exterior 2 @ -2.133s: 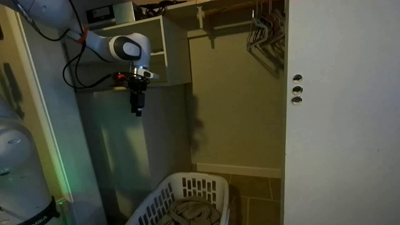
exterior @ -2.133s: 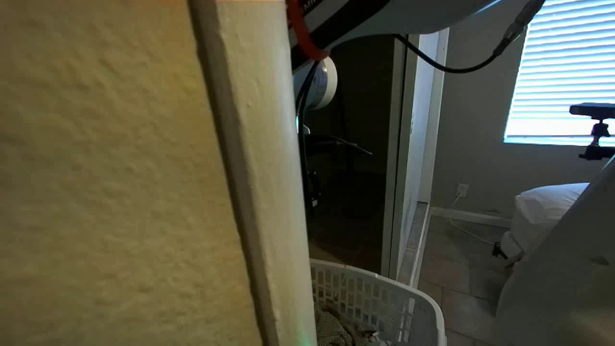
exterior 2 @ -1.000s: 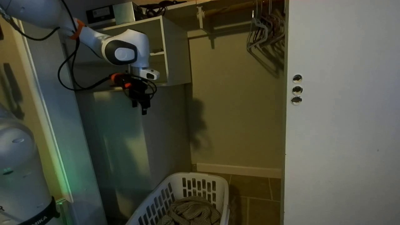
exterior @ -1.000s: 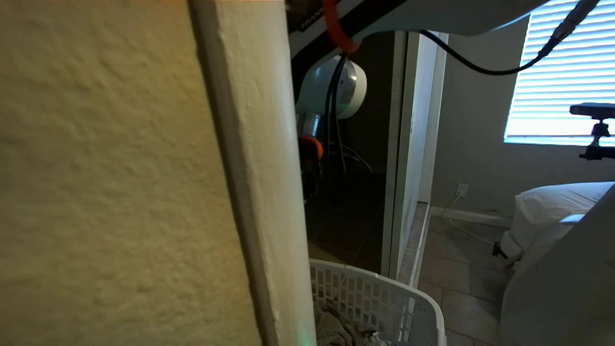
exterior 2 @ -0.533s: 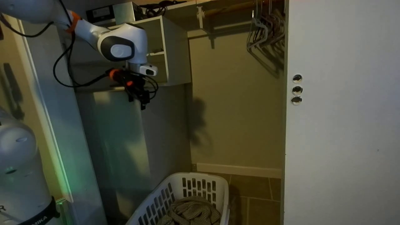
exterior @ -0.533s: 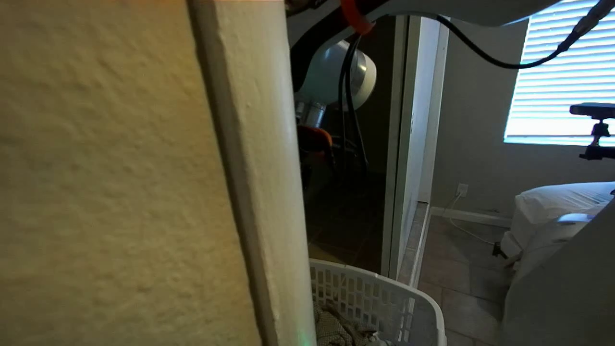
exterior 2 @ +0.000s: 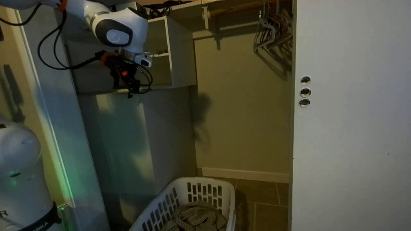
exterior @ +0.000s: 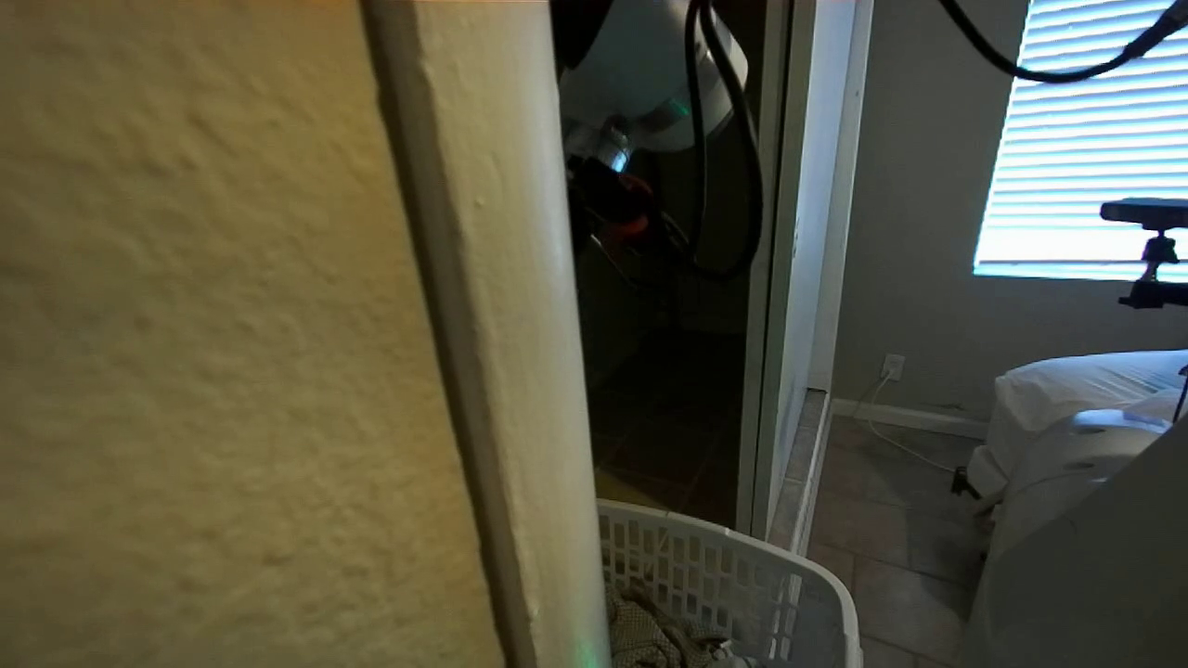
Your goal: Move the hanger to the bottom shelf
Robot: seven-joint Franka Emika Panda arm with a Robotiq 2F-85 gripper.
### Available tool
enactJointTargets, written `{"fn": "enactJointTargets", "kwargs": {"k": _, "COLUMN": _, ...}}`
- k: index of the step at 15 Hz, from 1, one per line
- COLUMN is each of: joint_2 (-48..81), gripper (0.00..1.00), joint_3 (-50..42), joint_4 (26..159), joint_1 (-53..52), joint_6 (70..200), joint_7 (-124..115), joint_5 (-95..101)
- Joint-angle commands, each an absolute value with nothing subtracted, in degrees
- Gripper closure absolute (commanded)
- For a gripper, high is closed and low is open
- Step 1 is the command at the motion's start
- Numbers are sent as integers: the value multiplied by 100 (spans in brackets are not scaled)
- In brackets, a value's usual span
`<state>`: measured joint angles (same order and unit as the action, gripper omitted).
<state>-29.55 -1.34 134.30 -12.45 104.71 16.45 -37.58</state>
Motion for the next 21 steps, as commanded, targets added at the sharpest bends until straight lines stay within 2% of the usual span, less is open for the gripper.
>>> {"fn": "enactJointTargets", "kwargs": {"k": 1, "joint_2": -2874, "gripper": 0, "joint_3": -144, "joint_4": 12838, "joint_1": -1130, "joint_6": 10005, "joint_7": 1354, "joint_5": -4308}}
{"fn": "enactJointTargets", "kwargs": {"k": 7, "joint_2": -2681, "gripper": 0, "joint_3": 143, "joint_4": 12116, "joint_1": -856, "joint_6": 10810, "joint_7": 787, "joint_5": -5482}}
{"fn": "enactJointTargets", "kwargs": {"k": 8, "joint_2": -2894, "gripper": 0, "joint_3": 72, "joint_4": 12406, "joint_1": -860, "joint_6": 10493, "joint_7": 1080, "joint_5": -5279}}
{"fn": "enactJointTargets", "kwargs": {"k": 17, "joint_2": -2887, "gripper": 0, "joint_3": 124, "joint_4": 12406, "joint_1": -802, "joint_6": 10502, "joint_7": 1063, "joint_5": -5282}}
{"fn": "enactJointTargets", "kwargs": {"k": 21, "joint_2": -2707, "gripper": 0, "joint_3": 99, "joint_4": 12148, "joint_1": -690, "joint_6": 11079, "joint_7": 937, "joint_5": -5892}}
